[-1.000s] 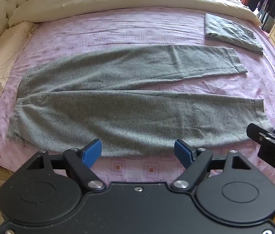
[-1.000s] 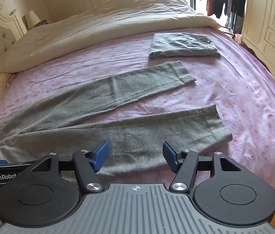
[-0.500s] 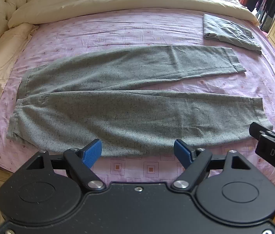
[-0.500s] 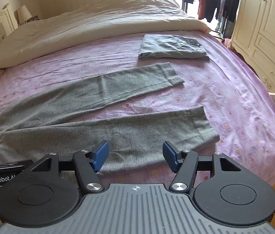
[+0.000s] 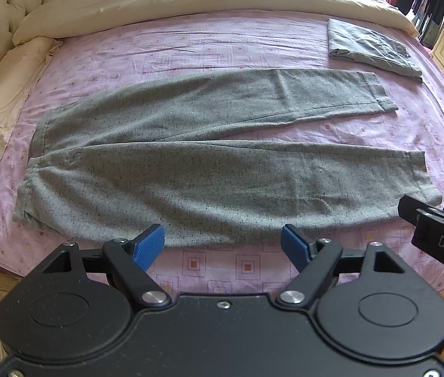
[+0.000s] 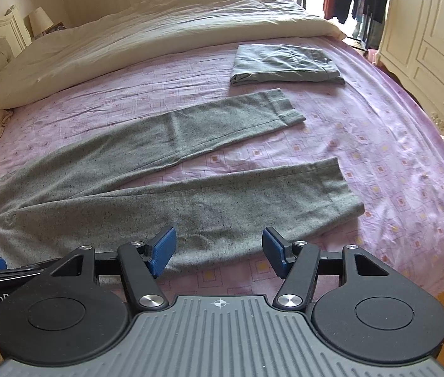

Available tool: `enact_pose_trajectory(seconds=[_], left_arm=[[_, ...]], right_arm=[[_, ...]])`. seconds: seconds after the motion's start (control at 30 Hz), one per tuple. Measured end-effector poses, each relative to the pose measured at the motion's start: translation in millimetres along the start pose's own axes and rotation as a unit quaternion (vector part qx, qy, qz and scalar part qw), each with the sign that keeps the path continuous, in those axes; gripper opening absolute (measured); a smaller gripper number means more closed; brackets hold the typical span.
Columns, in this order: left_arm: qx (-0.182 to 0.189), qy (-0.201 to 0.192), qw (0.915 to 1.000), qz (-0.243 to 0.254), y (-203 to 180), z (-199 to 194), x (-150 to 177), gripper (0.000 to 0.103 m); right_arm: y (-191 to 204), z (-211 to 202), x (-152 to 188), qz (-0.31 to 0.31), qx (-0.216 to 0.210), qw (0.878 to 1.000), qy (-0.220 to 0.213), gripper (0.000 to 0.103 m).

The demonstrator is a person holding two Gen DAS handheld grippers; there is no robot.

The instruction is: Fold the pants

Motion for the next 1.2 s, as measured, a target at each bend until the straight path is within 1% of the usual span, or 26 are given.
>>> enact_pose_trajectory(seconds=[0.1,0.7,1.2], left_arm=[[0.006,0.001,1.0,-0.001,0.6,0.2,1.2,0.081],[0.007,0.009,0.9999,0.002,1.1,2.3,5.8,0.081],[-0.001,0.022,0.9998,-0.001,1.6,9.9,8.3,0.081]], right_arm=[[1.8,-1.3,0.1,-0.003,-0.001,1.0,-0.001,0.059],[6.0,-1.0,2.4,-0.007,-0.005,1.0,0.001,0.059],[3.2,4.4,5.2,-0.002,-0.009,1.0,0.014,0.059]])
Point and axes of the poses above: each gripper's, at about its wrist camera, not at the fingertips, and z roughly the way its jaws point, y to its left, x to its underside, the point moved 10 cm from there along z, roughly the way its jaws point, and after that the axes turned 15 degrees about y, right-handed, at the moved point
